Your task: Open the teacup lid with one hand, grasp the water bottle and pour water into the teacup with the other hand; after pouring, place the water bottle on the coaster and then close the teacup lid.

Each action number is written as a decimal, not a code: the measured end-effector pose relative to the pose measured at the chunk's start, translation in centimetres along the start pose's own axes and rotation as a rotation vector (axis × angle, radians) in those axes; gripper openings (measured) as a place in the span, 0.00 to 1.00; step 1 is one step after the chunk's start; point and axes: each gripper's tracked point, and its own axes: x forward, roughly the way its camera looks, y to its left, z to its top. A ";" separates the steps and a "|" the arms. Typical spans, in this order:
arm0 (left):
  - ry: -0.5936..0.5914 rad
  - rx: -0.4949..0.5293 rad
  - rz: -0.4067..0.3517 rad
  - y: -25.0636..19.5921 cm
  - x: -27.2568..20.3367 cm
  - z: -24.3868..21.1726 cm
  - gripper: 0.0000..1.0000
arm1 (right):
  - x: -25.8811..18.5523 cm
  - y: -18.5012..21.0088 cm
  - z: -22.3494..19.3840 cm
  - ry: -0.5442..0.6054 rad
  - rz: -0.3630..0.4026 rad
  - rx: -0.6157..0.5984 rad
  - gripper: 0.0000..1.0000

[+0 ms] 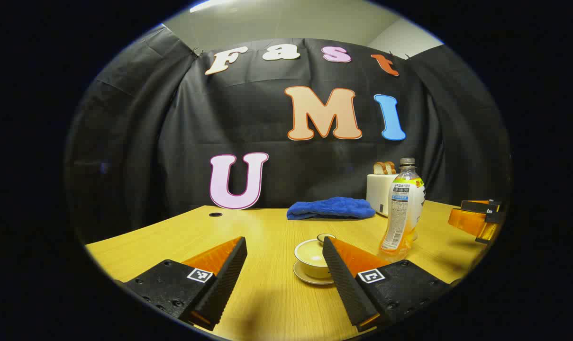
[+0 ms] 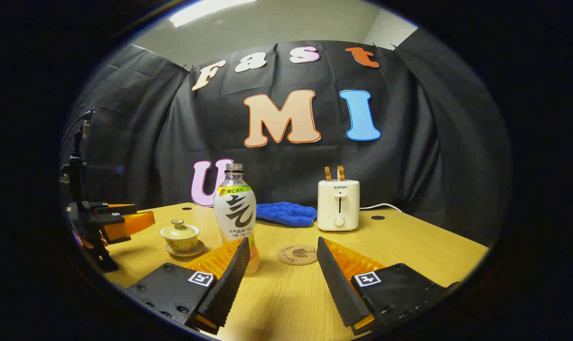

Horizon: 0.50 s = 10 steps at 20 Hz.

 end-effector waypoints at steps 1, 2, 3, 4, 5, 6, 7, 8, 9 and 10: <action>0.000 0.000 0.000 0.0 0.0 0.0 0.95 | 0.0 0.0 0.0 0.000 0.000 0.000 0.94; 0.000 0.000 0.000 0.0 0.0 0.1 0.94 | 0.0 0.0 0.0 0.000 0.000 0.000 0.94; 0.000 0.000 0.000 0.0 0.0 0.0 0.93 | 0.0 0.0 0.0 0.000 0.000 0.000 0.92; 0.000 0.000 0.000 0.0 0.0 0.0 0.94 | -0.1 0.0 0.0 0.000 0.000 0.000 0.91; 0.000 0.000 0.000 0.0 0.0 0.0 0.94 | 0.0 0.0 0.0 0.000 0.000 0.000 0.88; 0.000 0.000 0.001 0.0 0.0 0.0 0.94 | 0.0 0.0 0.0 0.000 0.000 0.000 0.94; 0.000 0.000 0.001 0.0 -0.1 0.0 0.94 | 0.0 0.0 0.0 0.000 0.000 0.000 0.92; 0.000 0.000 0.001 0.0 -0.1 0.0 0.94 | -0.1 0.0 0.0 0.000 0.000 0.000 0.91; 0.000 0.000 0.001 0.0 0.0 0.0 0.94 | -0.1 0.0 0.0 0.000 0.000 0.000 0.91; 0.000 0.000 0.001 0.0 0.0 0.0 0.94 | -0.1 0.0 0.0 0.000 0.000 0.000 0.91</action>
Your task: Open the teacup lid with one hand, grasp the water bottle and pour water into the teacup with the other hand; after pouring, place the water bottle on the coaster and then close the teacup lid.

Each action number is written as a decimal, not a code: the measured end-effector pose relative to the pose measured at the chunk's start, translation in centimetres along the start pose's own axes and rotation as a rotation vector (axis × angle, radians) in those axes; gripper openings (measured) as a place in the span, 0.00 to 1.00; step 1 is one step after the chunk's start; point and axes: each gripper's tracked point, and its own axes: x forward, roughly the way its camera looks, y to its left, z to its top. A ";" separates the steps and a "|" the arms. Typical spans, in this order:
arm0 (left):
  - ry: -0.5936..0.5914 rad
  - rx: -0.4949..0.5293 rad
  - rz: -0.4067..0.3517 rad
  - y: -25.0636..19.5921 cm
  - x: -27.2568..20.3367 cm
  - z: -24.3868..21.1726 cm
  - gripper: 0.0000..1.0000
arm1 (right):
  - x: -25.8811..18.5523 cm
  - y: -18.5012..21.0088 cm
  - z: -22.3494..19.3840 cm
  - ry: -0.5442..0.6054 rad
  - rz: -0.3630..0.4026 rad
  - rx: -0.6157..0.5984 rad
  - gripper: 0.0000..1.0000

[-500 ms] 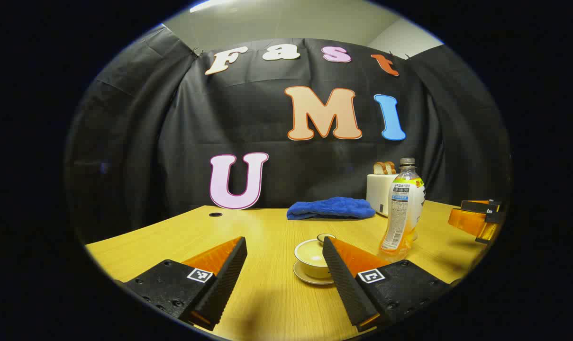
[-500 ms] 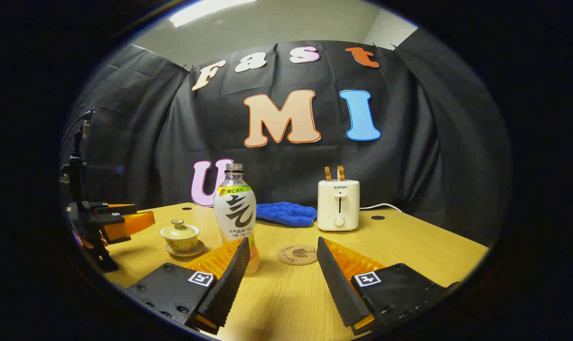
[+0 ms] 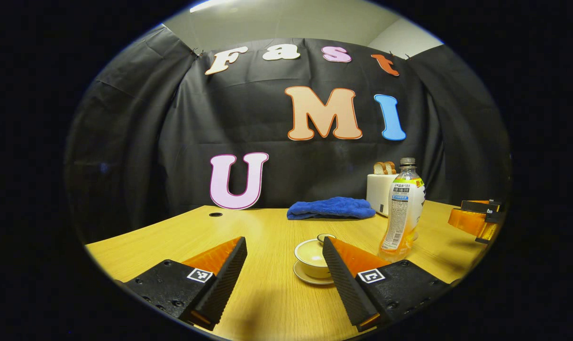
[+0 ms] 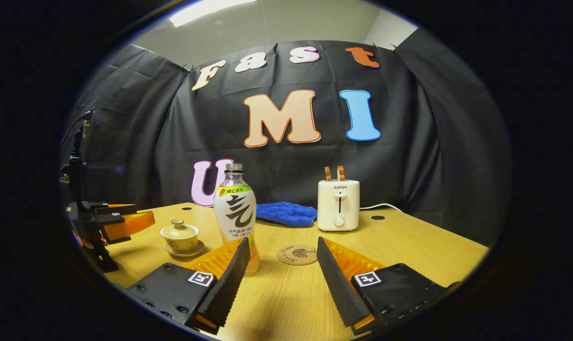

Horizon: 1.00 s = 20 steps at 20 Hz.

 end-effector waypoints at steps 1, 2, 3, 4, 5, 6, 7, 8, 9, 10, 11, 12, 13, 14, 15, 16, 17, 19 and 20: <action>0.000 0.000 0.000 0.0 0.0 0.0 0.94 | 0.1 0.0 0.0 0.000 0.000 0.000 0.91; 0.000 0.000 0.000 0.0 0.0 0.0 0.94 | 0.1 0.0 0.0 0.000 0.000 0.000 0.91; 0.000 0.000 0.000 0.0 0.0 0.0 0.94 | 0.0 0.0 0.0 0.000 0.000 0.000 0.91; 0.000 0.000 0.000 0.0 0.0 0.0 0.94 | 0.0 0.0 0.0 0.000 0.000 0.000 0.91; 0.000 0.000 0.000 0.0 0.0 0.0 0.95 | 0.0 0.0 0.0 0.000 0.000 0.000 0.91; 0.000 0.000 0.000 0.0 0.0 0.0 0.94 | 0.0 0.0 0.0 0.000 0.000 0.000 0.91; 0.000 0.000 0.000 0.0 0.0 0.0 0.94 | 0.0 0.0 -0.1 0.000 0.000 0.000 0.88; 0.000 0.000 0.000 0.0 0.0 0.0 0.94 | 0.0 0.0 0.0 0.000 0.000 0.000 0.88; 0.000 0.000 0.001 0.0 0.0 0.0 0.94 | 0.0 0.0 -0.1 0.000 0.000 0.000 0.88; 0.000 0.000 0.001 0.0 -0.1 0.0 0.95 | 0.0 0.0 0.0 0.000 0.000 0.000 0.94; 0.000 0.000 0.001 0.0 0.0 0.0 0.94 | 0.0 0.0 0.0 0.000 0.000 0.000 0.91; 0.000 0.000 0.000 0.0 0.0 0.0 0.94 | 0.0 0.0 0.0 0.000 0.000 0.000 0.88; 0.000 0.000 0.000 0.0 0.0 0.0 0.94 | 0.0 0.0 0.0 0.000 0.000 0.000 0.91; 0.000 0.000 -0.001 0.0 0.0 0.0 0.94 | 0.0 0.0 0.0 0.000 0.000 0.000 0.94; -0.001 -0.001 -0.004 -0.1 0.0 0.0 0.94 | 0.0 0.0 0.0 0.000 0.000 0.000 0.91; -0.003 -0.001 -0.011 -0.3 0.0 0.1 0.94 | 0.0 0.0 0.0 0.000 0.000 0.000 0.94; -0.003 -0.001 -0.020 -0.4 0.0 0.1 0.94 | 0.0 0.0 0.0 0.000 0.000 0.000 0.94; -0.006 -0.001 -0.045 -0.8 0.1 0.0 0.95 | 0.0 0.0 0.0 0.000 0.000 0.000 0.91; -0.006 0.000 -0.060 -1.1 0.1 0.1 0.94 | 0.0 0.0 0.0 0.000 0.000 0.000 0.91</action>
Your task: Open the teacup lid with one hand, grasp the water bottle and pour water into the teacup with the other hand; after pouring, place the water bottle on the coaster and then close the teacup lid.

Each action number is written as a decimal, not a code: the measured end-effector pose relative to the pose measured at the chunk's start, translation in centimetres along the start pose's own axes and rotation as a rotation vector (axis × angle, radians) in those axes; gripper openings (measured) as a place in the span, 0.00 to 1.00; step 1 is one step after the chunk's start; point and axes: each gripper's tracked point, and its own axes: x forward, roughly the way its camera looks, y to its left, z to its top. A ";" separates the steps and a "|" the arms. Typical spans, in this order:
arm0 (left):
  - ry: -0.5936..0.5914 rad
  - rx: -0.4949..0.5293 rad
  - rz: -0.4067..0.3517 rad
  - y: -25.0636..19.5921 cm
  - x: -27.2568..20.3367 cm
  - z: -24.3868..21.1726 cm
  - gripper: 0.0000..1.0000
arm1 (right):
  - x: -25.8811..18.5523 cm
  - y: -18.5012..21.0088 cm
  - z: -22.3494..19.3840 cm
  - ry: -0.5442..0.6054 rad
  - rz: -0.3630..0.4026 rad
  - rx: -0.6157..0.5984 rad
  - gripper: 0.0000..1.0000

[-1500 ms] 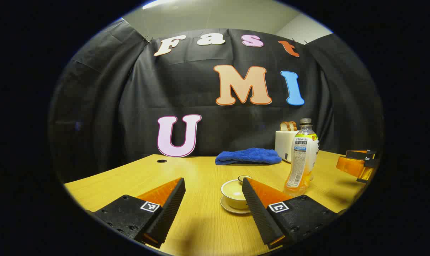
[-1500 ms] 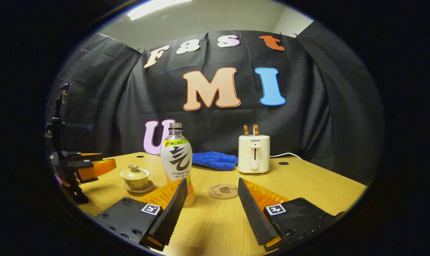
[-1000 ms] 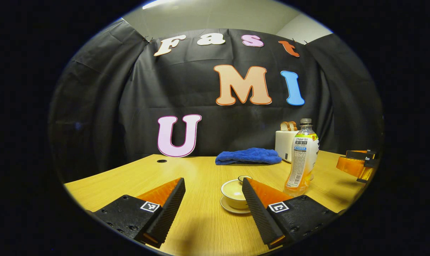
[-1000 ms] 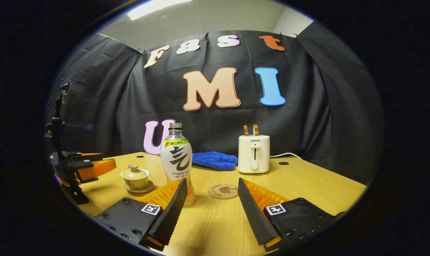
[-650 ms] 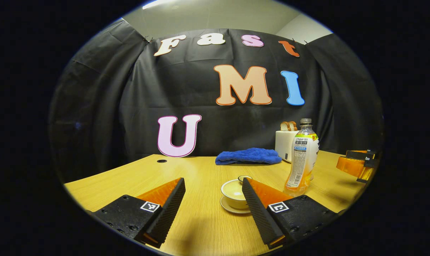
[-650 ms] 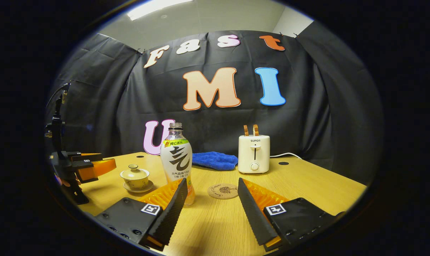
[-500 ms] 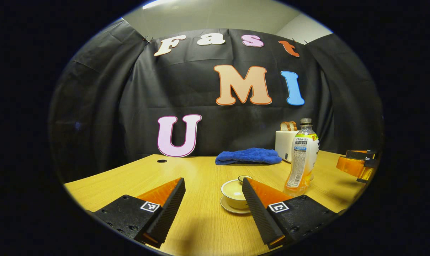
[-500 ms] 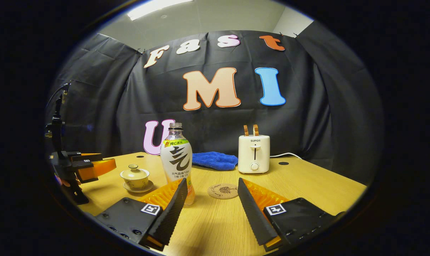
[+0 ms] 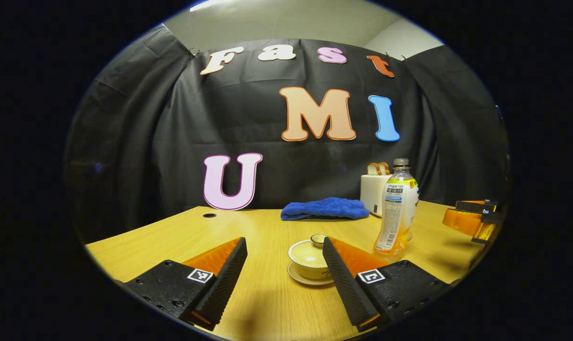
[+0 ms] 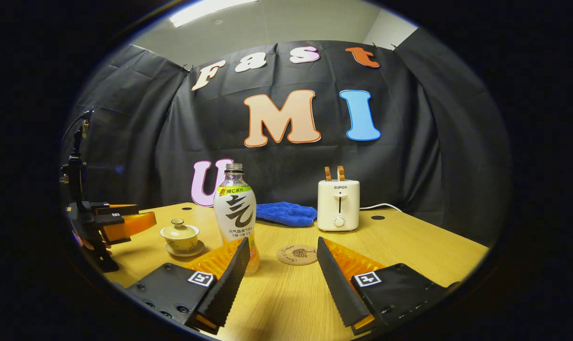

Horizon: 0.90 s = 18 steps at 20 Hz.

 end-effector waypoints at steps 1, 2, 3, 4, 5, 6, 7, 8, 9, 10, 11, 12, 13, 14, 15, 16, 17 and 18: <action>-0.001 0.000 -0.019 -0.3 0.0 0.0 0.94 | 0.0 0.0 0.0 0.000 0.000 0.000 0.88; -0.002 0.001 -0.039 -0.6 0.1 0.0 0.94 | 0.0 0.0 0.0 0.000 0.000 0.000 0.91; -0.002 0.000 -0.057 -0.9 0.2 0.0 0.94 | 0.0 0.0 0.0 0.000 0.000 0.000 0.91; -0.003 0.000 -0.070 -1.1 0.2 0.1 0.94 | 0.0 0.0 0.0 0.000 0.000 0.000 0.94; -0.003 -0.001 -0.076 -1.1 0.2 0.0 0.94 | 0.0 0.0 0.0 0.000 0.000 0.000 0.91; -0.003 -0.001 -0.076 -1.1 0.2 0.0 0.94 | -0.1 0.0 0.0 0.000 0.000 0.000 0.91; -0.002 -0.001 -0.080 -1.2 0.2 0.0 0.94 | 0.0 0.0 0.0 0.000 0.000 0.000 0.91; -0.005 -0.001 -0.096 -1.5 0.3 0.0 0.94 | 0.0 0.0 0.0 0.000 0.000 0.000 0.91; -0.005 -0.001 -0.125 -2.0 0.6 0.0 0.95 | 0.0 0.0 0.0 0.000 0.000 0.000 0.94; -0.006 -0.002 -0.157 -2.6 0.9 0.0 0.94 | 0.0 0.0 0.0 0.000 0.000 0.000 0.88; -0.002 -0.001 -0.179 -3.2 1.2 0.0 0.94 | 0.0 0.0 0.0 0.000 0.000 0.000 0.88; 0.002 0.003 -0.188 -3.4 1.7 -0.1 0.94 | 0.0 0.0 0.1 0.000 0.000 0.000 0.88; 0.008 0.005 -0.189 -3.5 2.1 -0.2 0.95 | 0.0 0.0 0.0 0.000 0.000 0.000 0.89; 0.017 0.010 -0.186 -3.5 2.5 -0.4 0.94 | -0.1 0.0 0.0 0.000 0.000 0.000 0.91; 0.029 0.016 -0.186 -3.5 3.0 -0.6 0.95 | -0.1 0.0 0.0 0.000 0.000 0.000 0.91; 0.045 0.024 -0.186 -3.7 3.3 -0.8 0.95 | 0.0 0.0 0.0 0.000 0.000 0.000 0.91; 0.064 0.034 -0.194 -4.0 3.8 -1.2 0.95 | 0.0 0.0 0.0 0.000 0.000 0.000 0.91; 0.085 0.045 -0.200 -4.2 4.0 -1.6 0.94 | -0.1 0.0 0.0 0.000 0.000 0.000 0.88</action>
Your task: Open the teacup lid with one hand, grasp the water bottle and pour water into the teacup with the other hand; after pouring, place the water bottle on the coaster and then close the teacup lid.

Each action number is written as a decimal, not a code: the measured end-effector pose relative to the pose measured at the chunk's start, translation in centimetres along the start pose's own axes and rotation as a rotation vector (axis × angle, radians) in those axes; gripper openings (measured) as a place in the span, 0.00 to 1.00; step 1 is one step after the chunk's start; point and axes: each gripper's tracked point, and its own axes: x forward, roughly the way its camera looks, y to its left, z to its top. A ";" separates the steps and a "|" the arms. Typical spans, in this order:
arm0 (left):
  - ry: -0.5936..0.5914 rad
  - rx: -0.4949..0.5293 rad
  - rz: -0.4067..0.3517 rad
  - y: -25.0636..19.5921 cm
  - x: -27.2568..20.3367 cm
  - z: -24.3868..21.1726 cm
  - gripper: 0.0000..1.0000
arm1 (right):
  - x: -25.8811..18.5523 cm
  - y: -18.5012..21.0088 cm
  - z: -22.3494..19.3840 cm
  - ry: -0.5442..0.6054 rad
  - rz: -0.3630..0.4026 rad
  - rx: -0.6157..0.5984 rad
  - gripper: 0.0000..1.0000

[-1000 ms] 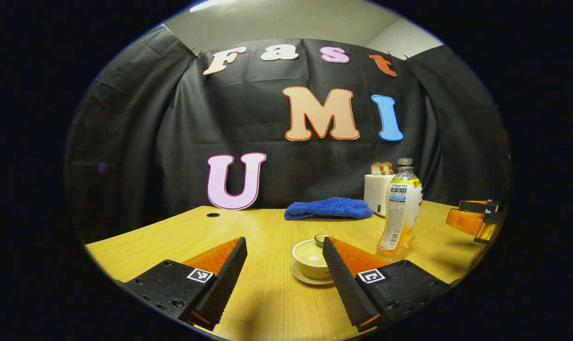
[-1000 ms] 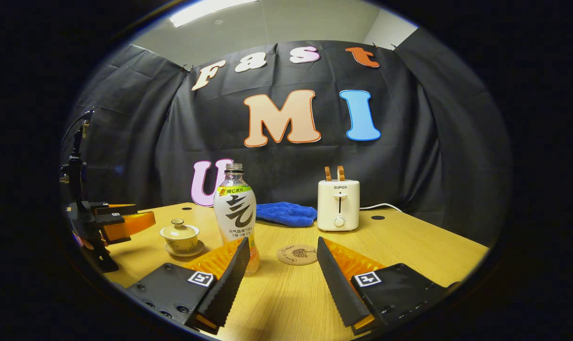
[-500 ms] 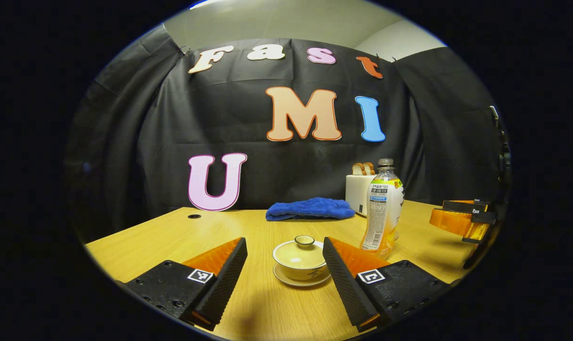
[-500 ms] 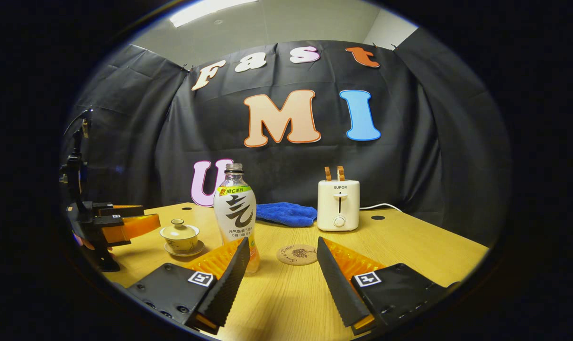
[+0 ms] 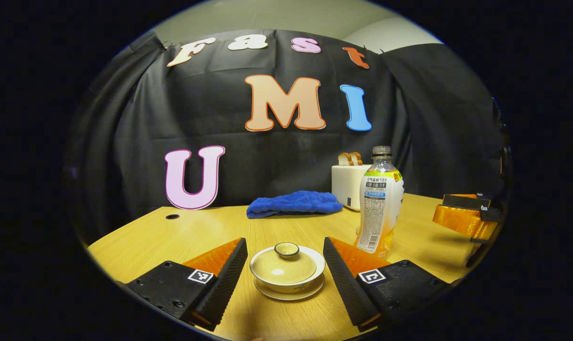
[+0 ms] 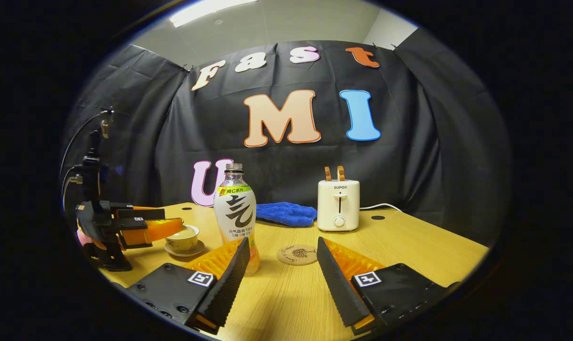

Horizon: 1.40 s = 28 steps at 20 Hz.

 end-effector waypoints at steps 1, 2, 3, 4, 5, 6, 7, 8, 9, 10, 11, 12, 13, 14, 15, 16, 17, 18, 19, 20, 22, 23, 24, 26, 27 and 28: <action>0.021 0.010 -0.008 -0.2 0.3 -0.2 0.94 | 0.0 0.0 0.0 0.000 0.000 0.000 0.88; 0.041 0.019 -0.017 -0.3 0.6 -0.5 0.94 | 0.0 0.0 0.0 0.000 0.000 0.000 0.91; 0.056 0.025 -0.026 -0.5 0.9 -0.7 0.94 | 0.1 0.0 0.0 0.000 0.000 0.000 0.94; 0.069 0.026 -0.032 -0.6 1.2 -0.9 0.94 | 0.1 0.0 0.0 0.000 0.000 0.000 0.94; 0.076 0.024 -0.030 -0.5 1.6 -1.0 0.93 | 0.0 0.0 0.0 0.000 0.000 0.000 0.91; 0.078 0.019 -0.026 -0.3 2.0 -1.0 0.89 | 0.0 0.0 0.0 0.000 0.000 0.000 0.94; 0.081 0.013 -0.025 -0.2 2.3 -1.1 0.86 | 0.0 0.0 0.0 0.000 0.000 0.000 0.94; 0.083 0.005 -0.024 0.0 2.4 -1.0 0.83 | 0.0 0.0 0.0 0.000 0.000 0.000 0.94; 0.085 -0.004 -0.021 0.1 2.6 -1.1 0.82 | 0.0 0.0 0.0 0.000 0.000 0.000 0.91; 0.091 -0.013 -0.021 0.2 2.7 -1.1 0.80 | 0.1 0.0 0.0 0.000 0.000 0.000 0.91; 0.101 -0.020 -0.023 0.2 2.9 -1.3 0.78 | 0.0 0.0 0.0 0.000 0.000 0.000 0.92; 0.114 -0.026 -0.025 0.1 2.9 -1.5 0.73 | 0.0 0.0 0.0 0.000 0.000 0.000 0.94; 0.112 -0.025 -0.027 0.1 3.0 -1.5 0.71 | 0.0 0.0 0.0 0.000 0.000 0.000 0.94; 0.112 -0.023 -0.029 0.1 3.0 -1.4 0.70 | 0.1 0.0 0.0 0.000 0.000 0.000 0.94; 0.113 -0.022 -0.030 0.1 3.0 -1.4 0.70 | 0.0 0.0 0.0 0.000 0.000 0.000 0.94; 0.112 -0.021 -0.031 0.1 3.1 -1.4 0.70 | 0.0 0.0 0.0 0.000 0.000 0.000 0.94; 0.111 -0.019 -0.033 0.1 3.2 -1.5 0.69 | 0.0 0.0 0.0 0.000 0.000 0.000 0.94; 0.108 -0.019 -0.035 0.2 3.1 -1.4 0.68 | 0.0 0.0 0.0 0.000 0.000 0.000 0.91; 0.102 -0.018 -0.038 0.1 3.2 -1.3 0.67 | 0.0 0.0 0.0 0.000 0.000 0.000 0.91; 0.097 -0.017 -0.038 0.1 3.2 -1.2 0.63 | -0.1 0.0 0.0 0.000 0.000 0.000 0.91; 0.091 -0.016 -0.041 0.2 3.4 -1.1 0.54 | 0.0 0.1 0.1 0.000 0.000 0.000 0.91; 0.089 -0.015 -0.039 0.2 3.3 -1.2 0.51 | 0.0 0.0 0.0 0.000 0.000 0.000 0.91; 0.083 -0.017 -0.040 0.2 3.4 -1.0 0.43 | -0.1 0.1 0.0 0.000 0.000 0.000 0.91; 0.079 -0.015 -0.050 0.1 3.4 -0.9 0.29 | 0.0 0.0 0.0 0.000 0.000 0.000 0.91; 0.079 -0.014 -0.051 0.0 3.5 -0.9 0.29 | 0.0 0.1 0.1 0.000 0.000 0.000 0.91; 0.076 -0.016 -0.052 0.0 3.4 -1.0 0.29 | 0.0 0.1 0.0 0.000 0.000 0.000 0.88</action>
